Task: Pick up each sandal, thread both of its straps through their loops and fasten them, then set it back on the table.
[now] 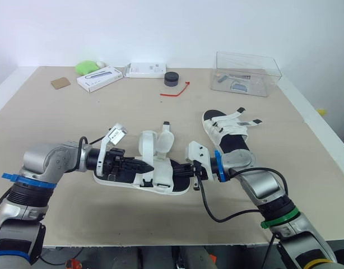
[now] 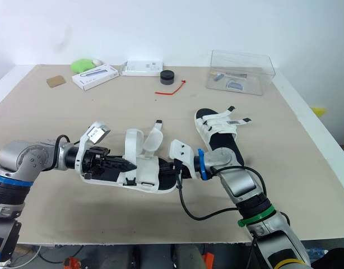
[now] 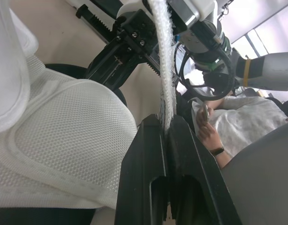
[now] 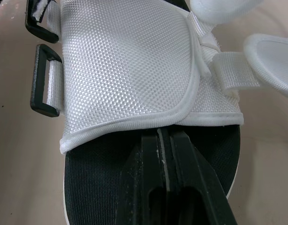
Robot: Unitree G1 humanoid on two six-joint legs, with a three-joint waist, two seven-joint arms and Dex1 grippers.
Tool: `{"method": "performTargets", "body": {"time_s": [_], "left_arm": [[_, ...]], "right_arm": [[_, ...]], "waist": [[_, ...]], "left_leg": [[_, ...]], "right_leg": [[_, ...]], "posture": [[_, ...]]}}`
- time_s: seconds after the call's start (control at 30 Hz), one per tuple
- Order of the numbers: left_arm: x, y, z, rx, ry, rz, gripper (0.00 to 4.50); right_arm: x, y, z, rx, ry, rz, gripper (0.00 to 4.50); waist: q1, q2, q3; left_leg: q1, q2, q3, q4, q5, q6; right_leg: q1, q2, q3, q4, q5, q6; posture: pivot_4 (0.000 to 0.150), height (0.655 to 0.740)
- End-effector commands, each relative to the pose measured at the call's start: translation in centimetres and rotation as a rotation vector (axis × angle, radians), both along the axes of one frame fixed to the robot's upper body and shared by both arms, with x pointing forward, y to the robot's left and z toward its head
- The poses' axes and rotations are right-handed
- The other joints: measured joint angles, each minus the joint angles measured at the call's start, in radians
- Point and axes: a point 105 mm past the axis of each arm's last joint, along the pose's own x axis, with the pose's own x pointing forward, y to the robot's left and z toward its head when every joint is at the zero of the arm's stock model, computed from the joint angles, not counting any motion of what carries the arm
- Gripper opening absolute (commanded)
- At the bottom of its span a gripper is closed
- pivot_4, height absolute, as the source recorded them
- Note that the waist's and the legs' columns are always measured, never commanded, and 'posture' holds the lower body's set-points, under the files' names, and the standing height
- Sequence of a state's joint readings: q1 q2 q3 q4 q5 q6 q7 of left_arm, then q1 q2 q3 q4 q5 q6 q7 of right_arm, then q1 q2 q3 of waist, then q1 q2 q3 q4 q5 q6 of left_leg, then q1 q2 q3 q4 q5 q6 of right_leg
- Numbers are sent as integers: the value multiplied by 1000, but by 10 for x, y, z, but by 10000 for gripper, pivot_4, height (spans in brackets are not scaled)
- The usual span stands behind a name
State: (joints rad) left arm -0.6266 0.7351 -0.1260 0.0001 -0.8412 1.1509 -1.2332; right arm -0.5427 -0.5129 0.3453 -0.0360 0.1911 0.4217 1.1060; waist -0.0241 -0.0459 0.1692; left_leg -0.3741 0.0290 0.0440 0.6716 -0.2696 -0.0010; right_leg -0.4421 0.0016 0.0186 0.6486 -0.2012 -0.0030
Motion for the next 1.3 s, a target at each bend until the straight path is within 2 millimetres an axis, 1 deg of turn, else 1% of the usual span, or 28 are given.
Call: {"method": "performTargets", "body": {"time_s": [0.03, 0.7, 0.97, 1.17, 1.3], "left_arm": [[0, 0, 6, 9, -36, -20, 620], [6, 6, 8, 23, -74, 0, 620], [-9, 1, 7, 41, -84, -68, 620], [-14, -2, 5, 45, -83, -84, 620], [-15, 2, -7, 87, -89, -57, 620]], "right_arm": [[-1, -2, 0, -3, -4, -12, 0], [1, -4, 0, -11, -4, -9, 0], [1, -5, 0, -13, -3, -11, 0], [1, -5, 0, -13, -4, -9, 0], [0, -5, -2, -16, -4, -7, 0]], "waist": [[0, 0, 0], [0, 0, 0], [0, 0, 0], [0, 0, 0], [0, 0, 0]], "left_leg": [[0, 0, 0, 0, 0, 0], [0, 0, 0, 0, 0, 0], [0, 0, -1, 0, 0, 0], [0, 0, -1, 0, 0, 0], [0, 0, -1, 0, 0, 0]], "right_leg": [[0, 0, 0, 0, 0, 0], [0, 0, 0, 0, 0, 0], [0, 0, 0, 0, 0, 0], [0, 0, -1, 0, 0, 0], [0, 0, 0, 0, -1, 0]], "posture": [[1500, 7400], [1500, 7400], [1500, 7400], [1500, 7400], [1500, 7400]]}}
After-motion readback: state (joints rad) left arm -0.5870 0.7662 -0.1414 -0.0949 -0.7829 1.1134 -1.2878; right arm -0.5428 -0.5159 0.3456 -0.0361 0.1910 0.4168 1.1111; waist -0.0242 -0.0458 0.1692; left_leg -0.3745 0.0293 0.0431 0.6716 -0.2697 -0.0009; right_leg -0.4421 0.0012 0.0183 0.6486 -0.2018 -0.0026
